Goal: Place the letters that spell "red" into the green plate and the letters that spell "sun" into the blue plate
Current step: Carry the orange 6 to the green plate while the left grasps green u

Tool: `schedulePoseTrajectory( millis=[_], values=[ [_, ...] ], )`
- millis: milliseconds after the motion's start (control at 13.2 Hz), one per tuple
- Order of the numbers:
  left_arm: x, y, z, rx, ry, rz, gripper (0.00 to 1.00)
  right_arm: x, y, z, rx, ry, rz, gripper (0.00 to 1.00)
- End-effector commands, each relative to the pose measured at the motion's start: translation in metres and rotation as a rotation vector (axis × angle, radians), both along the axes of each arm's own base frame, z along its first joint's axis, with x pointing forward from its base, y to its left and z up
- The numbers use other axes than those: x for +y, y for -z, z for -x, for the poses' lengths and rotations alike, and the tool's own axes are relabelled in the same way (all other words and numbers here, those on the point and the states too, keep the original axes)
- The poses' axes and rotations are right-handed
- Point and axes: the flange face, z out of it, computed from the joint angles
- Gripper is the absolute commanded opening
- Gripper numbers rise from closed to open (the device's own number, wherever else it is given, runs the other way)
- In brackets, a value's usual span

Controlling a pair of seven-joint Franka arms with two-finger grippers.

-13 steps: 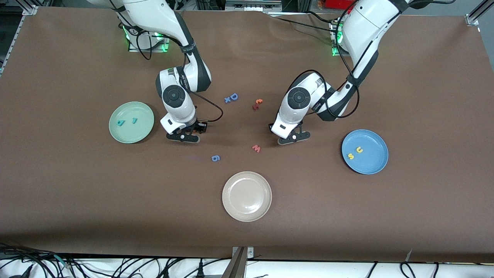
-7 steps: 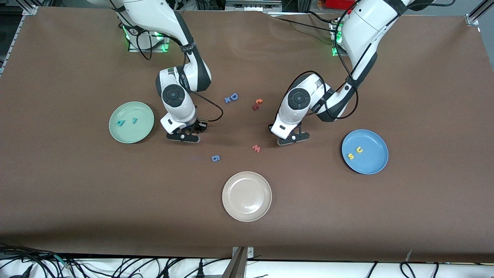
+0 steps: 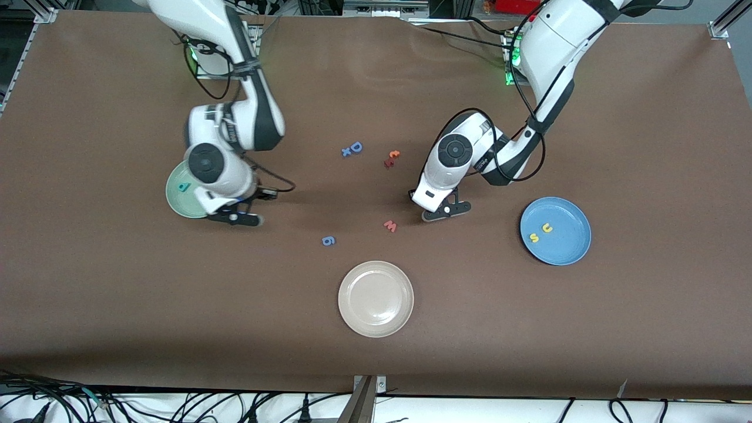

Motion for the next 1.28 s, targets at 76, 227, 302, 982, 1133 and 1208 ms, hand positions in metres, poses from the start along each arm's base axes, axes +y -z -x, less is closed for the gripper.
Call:
schedulePoseTrajectory(
  millis=[76, 227, 302, 982, 1133, 1208],
  values=[
    [0.001, -0.003, -0.008, -0.023, 0.018, -0.014, 0.09, -0.073, 0.002, 0.004, 0.076, -0.019, -0.004, 0.06],
    [0.021, -0.018, -0.031, 0.002, 0.070, -0.050, 0.09, -0.090, 0.024, 0.021, 0.114, 0.002, 0.008, 0.06],
    [0.035, -0.031, -0.047, 0.027, 0.105, -0.075, 0.09, -0.096, 0.034, 0.028, 0.119, -0.011, 0.009, 0.06],
    [0.209, -0.078, -0.121, 0.069, 0.402, -0.066, 0.13, -0.114, 0.057, 0.038, 0.070, -0.005, 0.033, 0.98],
    [0.241, -0.082, -0.128, 0.069, 0.397, -0.062, 0.13, -0.108, 0.026, 0.017, 0.053, -0.008, 0.002, 0.99],
    [0.253, -0.082, -0.127, 0.090, 0.394, -0.062, 0.14, -0.114, -0.004, 0.000, 0.054, 0.007, -0.010, 0.99]
  ],
)
